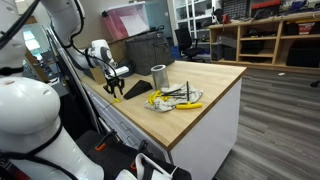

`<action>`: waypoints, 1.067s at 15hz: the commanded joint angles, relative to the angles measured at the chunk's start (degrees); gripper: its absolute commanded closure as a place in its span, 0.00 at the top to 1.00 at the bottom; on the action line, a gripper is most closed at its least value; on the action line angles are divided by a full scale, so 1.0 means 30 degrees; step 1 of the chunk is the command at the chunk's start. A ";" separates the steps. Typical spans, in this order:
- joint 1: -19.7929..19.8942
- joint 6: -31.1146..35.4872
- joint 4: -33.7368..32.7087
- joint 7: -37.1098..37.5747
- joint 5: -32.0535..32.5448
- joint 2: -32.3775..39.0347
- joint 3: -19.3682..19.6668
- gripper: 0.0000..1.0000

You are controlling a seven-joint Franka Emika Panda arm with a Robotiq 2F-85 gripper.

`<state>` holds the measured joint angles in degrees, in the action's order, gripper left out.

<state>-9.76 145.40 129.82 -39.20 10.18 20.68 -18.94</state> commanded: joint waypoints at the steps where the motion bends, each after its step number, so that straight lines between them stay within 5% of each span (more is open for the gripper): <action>1: 0.0118 -0.0564 -0.0293 -0.0517 -0.0290 0.0144 -0.0082 0.20; 4: 0.0042 -0.0603 -0.0307 -0.0302 -0.0325 0.0277 -0.0107 0.00; 5: -0.0030 -0.0622 -0.0290 -0.0145 -0.0287 0.0295 -0.0092 0.00; 6: -0.0117 -0.0544 -0.0225 -0.0031 -0.0139 0.0301 -0.0041 0.33; 8: -0.0193 -0.0538 -0.0226 0.0016 -0.0067 0.0397 -0.0037 0.30; 14: -0.0298 -0.0429 -0.0222 0.0082 0.0016 0.0721 0.0029 0.73; 15: -0.0355 -0.0392 -0.0276 0.0226 0.0074 0.0851 0.0091 0.31; 16: -0.0391 -0.0360 -0.0302 0.0300 0.0131 0.0954 0.0124 0.35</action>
<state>-10.33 145.21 129.79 -39.09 10.19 22.77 -18.94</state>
